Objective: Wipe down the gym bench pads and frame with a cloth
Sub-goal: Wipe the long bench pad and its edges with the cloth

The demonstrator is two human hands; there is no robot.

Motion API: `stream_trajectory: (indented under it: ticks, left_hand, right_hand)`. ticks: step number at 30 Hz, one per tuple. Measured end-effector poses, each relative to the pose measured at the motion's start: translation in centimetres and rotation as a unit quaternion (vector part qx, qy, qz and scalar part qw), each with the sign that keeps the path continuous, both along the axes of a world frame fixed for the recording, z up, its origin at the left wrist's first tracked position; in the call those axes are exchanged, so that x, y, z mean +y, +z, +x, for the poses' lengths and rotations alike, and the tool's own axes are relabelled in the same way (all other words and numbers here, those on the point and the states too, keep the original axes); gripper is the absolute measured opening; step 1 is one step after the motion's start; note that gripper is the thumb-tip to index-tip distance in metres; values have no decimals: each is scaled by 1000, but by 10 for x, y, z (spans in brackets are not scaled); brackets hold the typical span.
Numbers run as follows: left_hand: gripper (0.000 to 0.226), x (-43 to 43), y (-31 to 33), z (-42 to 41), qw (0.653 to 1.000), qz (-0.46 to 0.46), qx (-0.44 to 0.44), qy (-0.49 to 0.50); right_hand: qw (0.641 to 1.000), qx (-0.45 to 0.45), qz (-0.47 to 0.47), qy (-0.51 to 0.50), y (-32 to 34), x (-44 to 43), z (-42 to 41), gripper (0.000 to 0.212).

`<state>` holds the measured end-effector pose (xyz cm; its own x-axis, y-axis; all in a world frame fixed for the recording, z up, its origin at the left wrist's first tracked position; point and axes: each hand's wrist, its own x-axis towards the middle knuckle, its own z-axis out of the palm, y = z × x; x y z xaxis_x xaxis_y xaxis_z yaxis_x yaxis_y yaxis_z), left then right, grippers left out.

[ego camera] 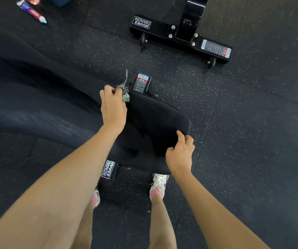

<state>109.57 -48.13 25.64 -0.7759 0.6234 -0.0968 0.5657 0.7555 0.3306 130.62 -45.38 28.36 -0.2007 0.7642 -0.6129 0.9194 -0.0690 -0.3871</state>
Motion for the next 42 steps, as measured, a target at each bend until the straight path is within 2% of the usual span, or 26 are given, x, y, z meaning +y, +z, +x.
stream_trajectory:
  ticks: [3,7,12,16,18,21,24,27,29,31,35,37,40,42]
  left_hand:
    - [30,29,-2,40,999,18,-23,42]
    - [32,56,-3,92,996,39,-61,-50]
    - [30,65,-1,135,977,12,-103,-185]
    - [35,41,-4,135,945,27,-113,-307]
    - [37,17,-6,117,940,40,-107,-322]
    - [32,-24,-12,72,965,57,-84,-240]
    - [31,-63,-12,28,993,65,-31,-90]
    - [36,-79,-8,17,994,50,-29,93]
    - [35,-73,-6,32,988,45,-29,146]
    - [32,-62,-3,59,994,57,-38,88]
    - [38,-62,-8,141,985,75,-97,-123]
    - [44,-69,-10,168,976,67,-118,-171]
    - [48,-78,-12,156,967,66,-93,-226]
    - [47,-90,-8,125,973,55,-91,-203]
  right_hand:
    - [999,9,5,33,-2,10,15,61]
    - [999,25,-8,42,-2,27,34,58]
    - [999,22,-25,35,-2,36,45,56]
    - [997,26,-30,71,-3,24,42,63]
    - [995,12,-12,100,-3,15,37,67]
    - [992,-18,17,127,-2,4,30,69]
    - [990,-25,18,134,-2,-5,23,68]
    - [990,-26,7,136,-2,-14,19,68]
    - [991,-26,5,134,-2,-20,20,68]
    - [992,-27,7,125,-1,-24,22,67]
    - [994,-38,10,106,2,-30,29,67]
    - [995,-36,12,98,2,-32,33,63]
    - [994,-32,11,100,3,-36,36,58]
    - [995,-32,-5,99,4,-38,37,61]
